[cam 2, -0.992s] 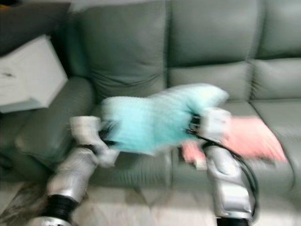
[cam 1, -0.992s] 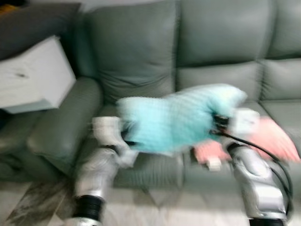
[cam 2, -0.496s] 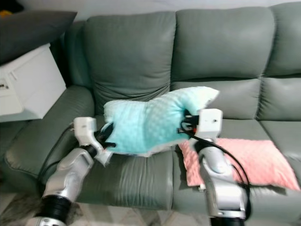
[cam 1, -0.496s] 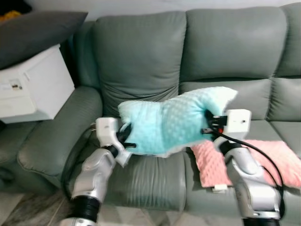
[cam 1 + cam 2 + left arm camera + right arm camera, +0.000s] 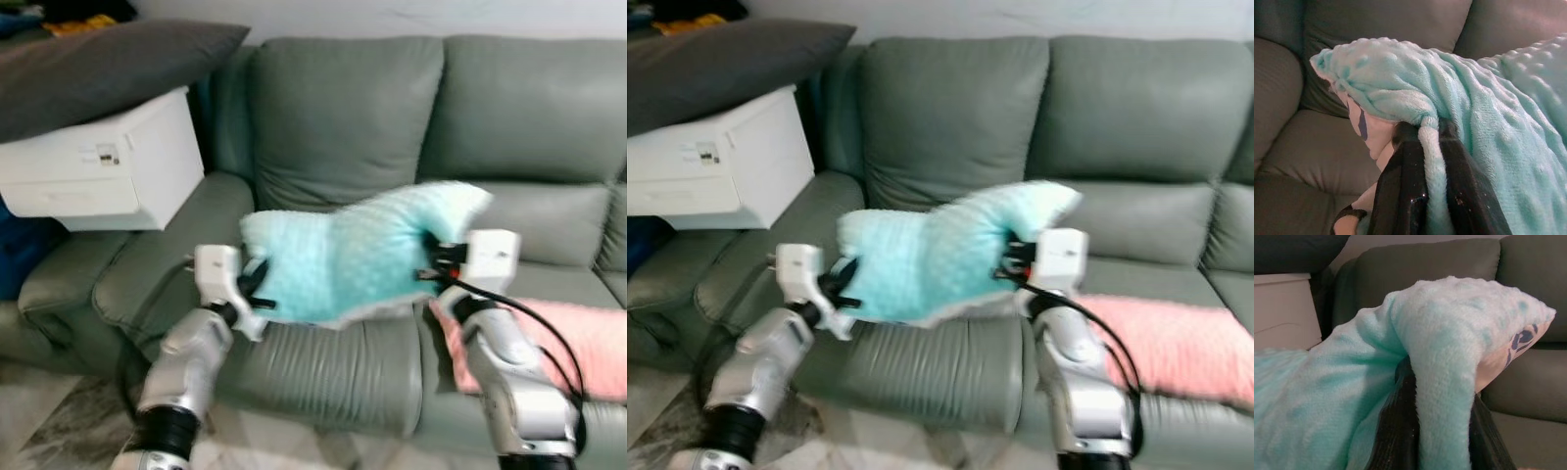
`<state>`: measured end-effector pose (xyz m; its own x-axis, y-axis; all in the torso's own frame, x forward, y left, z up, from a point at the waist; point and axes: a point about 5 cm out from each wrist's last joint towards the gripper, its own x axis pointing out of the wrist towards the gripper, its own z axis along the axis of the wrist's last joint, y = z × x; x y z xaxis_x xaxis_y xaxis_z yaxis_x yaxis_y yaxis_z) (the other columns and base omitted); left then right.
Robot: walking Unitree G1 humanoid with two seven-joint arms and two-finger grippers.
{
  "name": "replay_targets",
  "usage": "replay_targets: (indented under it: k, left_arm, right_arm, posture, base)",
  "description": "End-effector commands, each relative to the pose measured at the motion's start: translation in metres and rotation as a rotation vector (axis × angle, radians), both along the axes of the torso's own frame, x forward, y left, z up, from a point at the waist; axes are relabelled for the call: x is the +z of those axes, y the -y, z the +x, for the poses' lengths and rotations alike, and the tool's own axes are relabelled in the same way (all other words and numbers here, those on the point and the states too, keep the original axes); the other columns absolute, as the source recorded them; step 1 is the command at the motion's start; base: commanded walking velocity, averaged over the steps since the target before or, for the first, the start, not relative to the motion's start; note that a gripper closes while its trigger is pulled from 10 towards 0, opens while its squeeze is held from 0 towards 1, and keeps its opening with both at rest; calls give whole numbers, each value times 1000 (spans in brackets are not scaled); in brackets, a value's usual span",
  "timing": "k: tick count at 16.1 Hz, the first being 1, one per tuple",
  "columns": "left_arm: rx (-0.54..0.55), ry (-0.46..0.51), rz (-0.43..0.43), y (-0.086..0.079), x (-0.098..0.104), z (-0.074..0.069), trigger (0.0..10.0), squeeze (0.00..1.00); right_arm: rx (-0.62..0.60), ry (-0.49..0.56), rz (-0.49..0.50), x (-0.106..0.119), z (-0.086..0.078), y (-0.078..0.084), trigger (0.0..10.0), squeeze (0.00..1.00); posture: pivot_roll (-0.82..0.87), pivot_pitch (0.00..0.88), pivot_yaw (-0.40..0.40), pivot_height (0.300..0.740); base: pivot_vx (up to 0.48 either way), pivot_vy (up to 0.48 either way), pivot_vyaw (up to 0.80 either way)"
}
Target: Move the pillow to the sofa
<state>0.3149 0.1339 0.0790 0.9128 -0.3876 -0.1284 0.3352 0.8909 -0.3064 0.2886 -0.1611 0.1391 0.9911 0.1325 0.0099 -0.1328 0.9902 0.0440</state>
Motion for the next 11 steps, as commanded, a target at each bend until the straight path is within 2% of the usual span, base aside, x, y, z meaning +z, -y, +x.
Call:
replay_targets:
  k: [1,4,8,11]
  left_arm:
    - [-30,24,6,10,5,1,10000,0]
    - [-34,25,12,11,4,0,10000,0]
    - [-2,45,56,11,4,2,10000,0]
    - [14,70,41,10,7,5,10000,0]
  right_arm:
    - [-14,38,-4,9,2,5,10000,0]
    - [-17,40,-5,9,2,5,10000,0]
    - [-23,44,-9,9,3,5,10000,0]
    - [-38,50,-20,10,4,7,10000,0]
  posture:
    - [-213,0,71,740]
    - [-210,0,71,740]
    - [-210,0,72,740]
    - [-210,0,71,740]
  base:
    - [0,480,0]
    - [0,480,0]
    - [0,0,0]
    - [0,0,0]
